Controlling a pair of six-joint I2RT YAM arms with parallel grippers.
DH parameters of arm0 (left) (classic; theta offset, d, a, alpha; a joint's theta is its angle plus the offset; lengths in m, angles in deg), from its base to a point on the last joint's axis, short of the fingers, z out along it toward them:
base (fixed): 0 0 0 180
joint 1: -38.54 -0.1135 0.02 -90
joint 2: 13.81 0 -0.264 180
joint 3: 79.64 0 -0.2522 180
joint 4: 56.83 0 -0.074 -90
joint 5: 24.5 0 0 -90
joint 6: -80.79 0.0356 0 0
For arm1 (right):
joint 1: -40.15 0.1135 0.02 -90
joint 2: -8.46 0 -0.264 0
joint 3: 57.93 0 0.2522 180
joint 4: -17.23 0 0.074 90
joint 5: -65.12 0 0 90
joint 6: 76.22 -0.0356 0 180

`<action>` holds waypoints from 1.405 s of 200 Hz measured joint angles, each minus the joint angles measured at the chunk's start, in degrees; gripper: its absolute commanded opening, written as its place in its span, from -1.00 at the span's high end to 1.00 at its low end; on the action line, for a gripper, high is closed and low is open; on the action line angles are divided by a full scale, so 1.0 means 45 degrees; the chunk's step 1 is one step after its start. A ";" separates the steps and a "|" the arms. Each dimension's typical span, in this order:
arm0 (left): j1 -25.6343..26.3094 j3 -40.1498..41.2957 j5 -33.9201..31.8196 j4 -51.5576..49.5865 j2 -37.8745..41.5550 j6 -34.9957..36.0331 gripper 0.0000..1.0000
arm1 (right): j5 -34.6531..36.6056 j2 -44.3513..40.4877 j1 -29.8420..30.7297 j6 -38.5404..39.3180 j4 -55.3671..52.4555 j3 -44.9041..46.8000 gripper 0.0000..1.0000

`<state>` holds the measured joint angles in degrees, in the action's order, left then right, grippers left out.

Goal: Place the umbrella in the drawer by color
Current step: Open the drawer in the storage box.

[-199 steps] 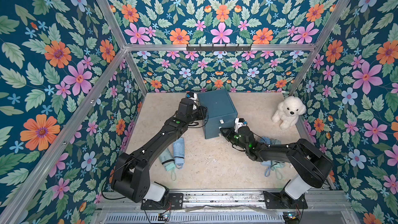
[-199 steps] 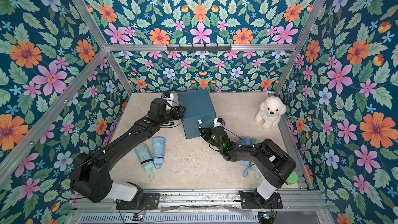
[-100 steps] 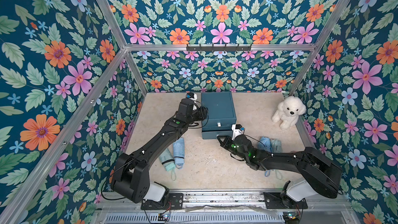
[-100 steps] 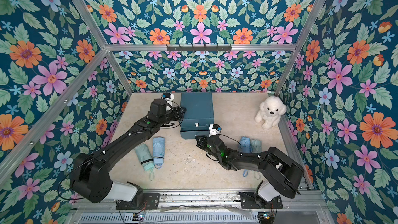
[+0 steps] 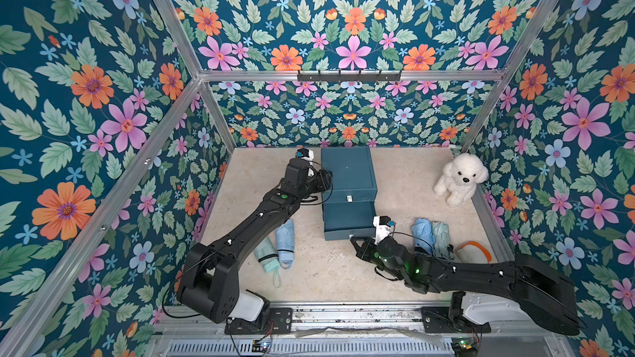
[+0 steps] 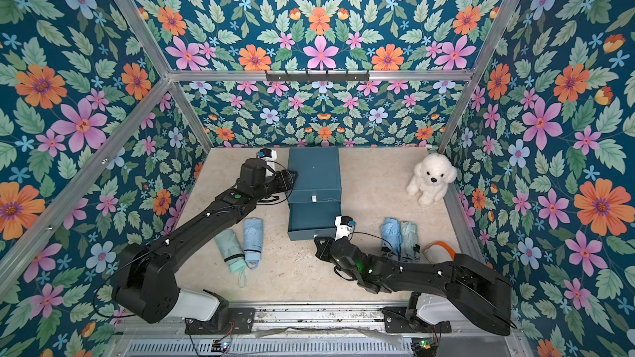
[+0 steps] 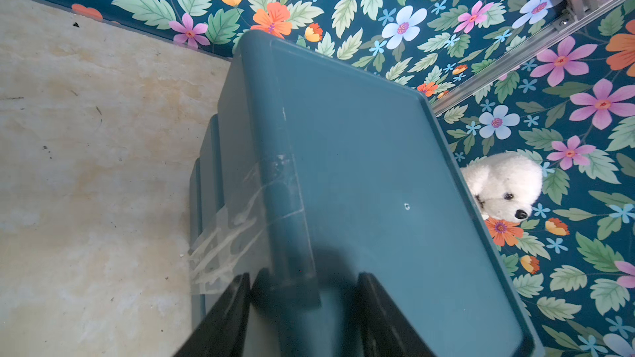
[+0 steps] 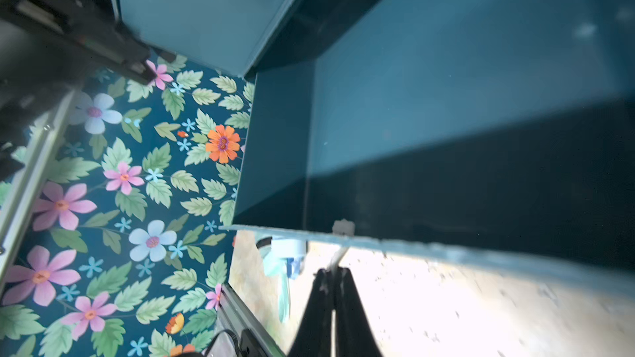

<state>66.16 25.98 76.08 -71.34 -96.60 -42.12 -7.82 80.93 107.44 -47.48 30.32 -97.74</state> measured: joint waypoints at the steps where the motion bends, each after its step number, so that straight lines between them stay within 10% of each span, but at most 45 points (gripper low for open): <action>1: 0.0000 0.0005 0.0000 0.0015 0.0005 0.0000 -0.09 | 0.0019 -0.0019 0.0019 -0.0019 -0.0019 0.0010 1.00; 151: 0.0000 0.0053 0.0194 0.0165 -0.0029 -0.0267 -0.06 | 0.0913 0.0117 0.1642 -0.0627 -0.1695 0.0005 1.00; 176: 0.0000 0.0029 0.0204 0.0146 -0.0039 -0.0267 -0.06 | 0.0933 0.0078 0.1690 -0.0816 -0.1739 0.0121 0.14; 281: -0.0005 -0.0452 0.0335 -0.1316 0.0427 -0.0257 -0.13 | 0.4294 -0.3847 0.2225 -0.1268 -1.2662 -0.3949 -0.02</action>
<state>66.14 23.95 77.59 -77.27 -94.67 -43.27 11.50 63.62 117.45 -53.18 -26.66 -115.51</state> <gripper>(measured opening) 0.557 0.484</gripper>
